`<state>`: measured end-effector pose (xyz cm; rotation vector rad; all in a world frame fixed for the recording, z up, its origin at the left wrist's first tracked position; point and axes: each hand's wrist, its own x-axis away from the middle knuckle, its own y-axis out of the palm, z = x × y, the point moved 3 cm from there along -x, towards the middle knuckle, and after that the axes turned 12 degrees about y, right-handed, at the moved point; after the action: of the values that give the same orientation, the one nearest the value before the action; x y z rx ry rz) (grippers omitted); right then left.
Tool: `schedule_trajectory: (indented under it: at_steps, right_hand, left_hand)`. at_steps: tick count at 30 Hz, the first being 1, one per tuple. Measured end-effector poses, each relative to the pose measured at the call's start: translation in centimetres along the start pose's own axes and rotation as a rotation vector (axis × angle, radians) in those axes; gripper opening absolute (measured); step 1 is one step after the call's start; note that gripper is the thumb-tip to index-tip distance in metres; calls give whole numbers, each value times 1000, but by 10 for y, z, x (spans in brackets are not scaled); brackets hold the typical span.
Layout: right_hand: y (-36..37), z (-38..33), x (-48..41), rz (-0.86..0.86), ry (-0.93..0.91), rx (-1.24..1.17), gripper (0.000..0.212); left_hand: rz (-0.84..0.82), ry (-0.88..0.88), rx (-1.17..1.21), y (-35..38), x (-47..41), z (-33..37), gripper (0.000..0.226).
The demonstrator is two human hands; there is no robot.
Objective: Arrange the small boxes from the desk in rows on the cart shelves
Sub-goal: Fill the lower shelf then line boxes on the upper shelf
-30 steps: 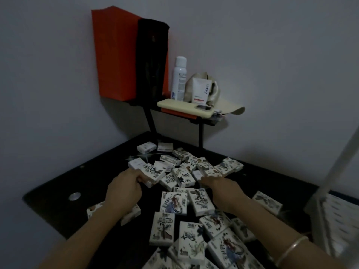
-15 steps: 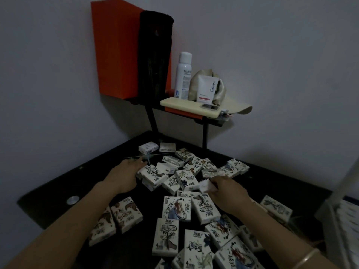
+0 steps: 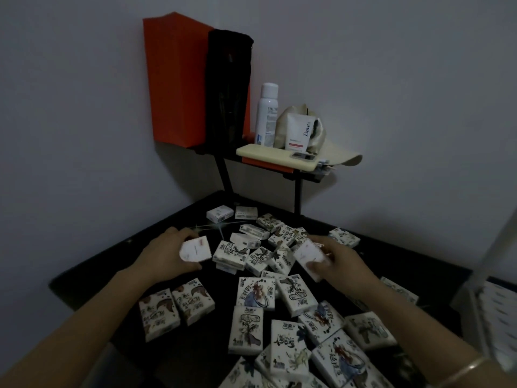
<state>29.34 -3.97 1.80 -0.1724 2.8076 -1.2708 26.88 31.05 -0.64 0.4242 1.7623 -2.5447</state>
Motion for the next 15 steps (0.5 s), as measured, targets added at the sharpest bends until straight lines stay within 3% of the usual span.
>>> schedule_trajectory:
  at_steps: [4,7,11,15]
  right_hand:
    - [-24,-13,22,27,-77,35,55]
    - [-39,-27,45,18,-114,7,52]
    - [-66,-47,87,100,-198,73,46]
    - [-105,-65,131,180,-257,85,39]
  left_hand:
    - [46,-34,238,-11,20,22,48]
    - [17,-58,423,-20,34,51,48]
    - [-22,9,637,-35,47,110,42]
    - [-55,138,822,-56,51,172,19]
